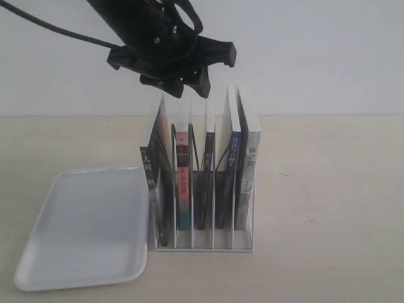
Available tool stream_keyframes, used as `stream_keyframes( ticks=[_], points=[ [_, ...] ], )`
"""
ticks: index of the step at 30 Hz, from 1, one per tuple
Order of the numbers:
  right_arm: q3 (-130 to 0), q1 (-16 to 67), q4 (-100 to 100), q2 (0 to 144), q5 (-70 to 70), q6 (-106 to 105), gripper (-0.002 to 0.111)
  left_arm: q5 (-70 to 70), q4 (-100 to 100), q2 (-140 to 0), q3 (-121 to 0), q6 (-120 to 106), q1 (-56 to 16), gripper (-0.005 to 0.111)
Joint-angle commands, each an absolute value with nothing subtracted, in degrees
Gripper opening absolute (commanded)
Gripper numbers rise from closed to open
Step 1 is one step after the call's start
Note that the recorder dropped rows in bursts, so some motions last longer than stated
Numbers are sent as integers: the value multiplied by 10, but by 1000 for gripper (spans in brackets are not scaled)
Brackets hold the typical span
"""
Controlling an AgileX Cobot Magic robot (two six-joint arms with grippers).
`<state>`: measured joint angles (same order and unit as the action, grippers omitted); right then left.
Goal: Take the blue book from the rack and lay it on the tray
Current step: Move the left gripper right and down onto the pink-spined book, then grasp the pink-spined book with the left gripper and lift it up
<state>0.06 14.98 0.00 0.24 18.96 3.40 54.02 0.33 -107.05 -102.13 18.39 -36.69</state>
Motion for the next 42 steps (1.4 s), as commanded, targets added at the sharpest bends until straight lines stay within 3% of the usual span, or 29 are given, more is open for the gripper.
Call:
stream_keyframes(
  ticks=[1,30,36,42],
  points=[
    [0,148,0,0,186,31,0,562,38,-1091,-1040,210,-371,42],
    [0,148,0,0,186,31,0,546,65,-1131,-1040,226,-371,42],
    [0,148,0,0,186,31,0,543,65,-1131,-1040,231,-371,29],
    [0,148,0,0,186,31,0,540,65,-1133,-1040,231,-371,27]
  ],
)
